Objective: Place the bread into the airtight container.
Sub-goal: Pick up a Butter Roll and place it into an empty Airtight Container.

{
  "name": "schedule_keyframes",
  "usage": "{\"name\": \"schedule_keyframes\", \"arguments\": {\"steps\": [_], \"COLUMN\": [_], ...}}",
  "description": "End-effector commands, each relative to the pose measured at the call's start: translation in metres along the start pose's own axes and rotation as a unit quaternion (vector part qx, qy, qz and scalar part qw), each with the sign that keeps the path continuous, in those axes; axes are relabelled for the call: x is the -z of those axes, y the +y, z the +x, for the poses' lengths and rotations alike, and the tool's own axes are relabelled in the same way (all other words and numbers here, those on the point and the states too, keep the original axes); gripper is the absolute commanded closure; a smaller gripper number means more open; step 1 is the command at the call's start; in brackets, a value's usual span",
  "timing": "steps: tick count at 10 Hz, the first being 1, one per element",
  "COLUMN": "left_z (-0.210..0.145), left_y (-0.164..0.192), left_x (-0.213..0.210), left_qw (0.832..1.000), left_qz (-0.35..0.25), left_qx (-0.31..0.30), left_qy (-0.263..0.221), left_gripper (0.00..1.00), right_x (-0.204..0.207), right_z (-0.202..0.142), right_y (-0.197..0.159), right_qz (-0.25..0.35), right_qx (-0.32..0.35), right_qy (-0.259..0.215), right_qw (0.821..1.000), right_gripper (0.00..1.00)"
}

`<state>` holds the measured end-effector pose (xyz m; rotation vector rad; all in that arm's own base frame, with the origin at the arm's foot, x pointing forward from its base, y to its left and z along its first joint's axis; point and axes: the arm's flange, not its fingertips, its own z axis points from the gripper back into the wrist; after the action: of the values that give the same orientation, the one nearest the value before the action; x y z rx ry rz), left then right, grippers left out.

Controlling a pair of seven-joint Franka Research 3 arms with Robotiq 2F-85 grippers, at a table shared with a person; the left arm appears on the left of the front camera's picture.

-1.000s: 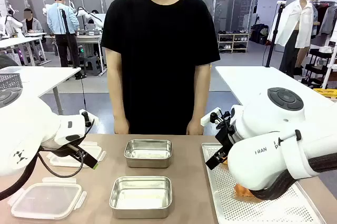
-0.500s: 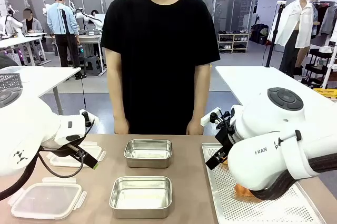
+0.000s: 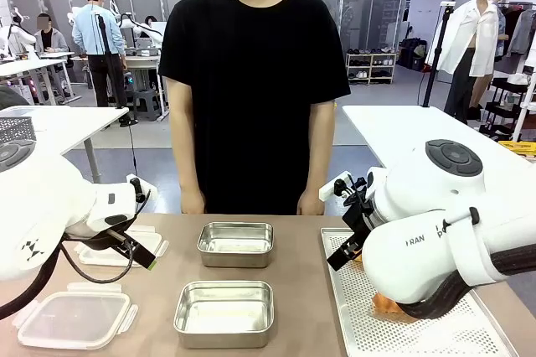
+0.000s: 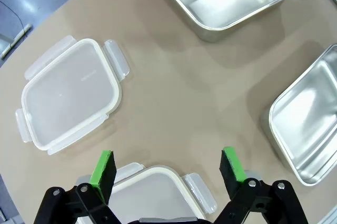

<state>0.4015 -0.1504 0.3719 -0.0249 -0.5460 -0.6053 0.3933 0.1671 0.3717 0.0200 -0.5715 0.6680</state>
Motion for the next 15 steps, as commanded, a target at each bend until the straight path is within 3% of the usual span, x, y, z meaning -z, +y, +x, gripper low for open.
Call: {"name": "schedule_keyframes", "arguments": {"steps": [1,3,5,6,9,12,15], "left_z": [0.013,0.040,0.068,0.071,0.059,0.038,0.020], "left_y": [0.007,0.023,0.062,0.078,0.109,0.118,0.115], "left_x": [-0.017,-0.075,-0.179,-0.228,-0.353,-0.444,-0.483], "left_qw": [1.000,1.000,0.999,0.995,0.993,0.992,0.990], "left_qz": [0.009,-0.024,-0.045,-0.097,-0.115,-0.064,-0.040], "left_qx": [0.003,-0.002,-0.024,-0.013,-0.020,-0.042,-0.037], "left_qy": [0.019,0.011,-0.002,0.019,-0.031,-0.102,-0.133], "left_gripper": [0.00,0.00,0.00,0.00,0.00,0.00,0.00], "right_x": [-0.024,-0.088,-0.191,-0.235,-0.342,-0.418,-0.452], "right_z": [0.006,0.023,0.035,0.034,0.012,-0.019,-0.037], "right_y": [-0.011,-0.042,-0.088,-0.103,-0.130,-0.128,-0.124], "right_qz": [0.012,0.025,0.031,0.056,0.075,0.034,0.000], "right_qx": [-0.002,0.001,-0.009,-0.018,-0.027,-0.048,-0.044], "right_qy": [-0.011,-0.025,-0.040,-0.047,-0.064,-0.104,-0.115], "right_qw": [1.000,0.999,0.999,0.997,0.995,0.993,0.992], "right_gripper": [0.00,0.00,0.00,0.00,0.00,0.00,0.00]}}
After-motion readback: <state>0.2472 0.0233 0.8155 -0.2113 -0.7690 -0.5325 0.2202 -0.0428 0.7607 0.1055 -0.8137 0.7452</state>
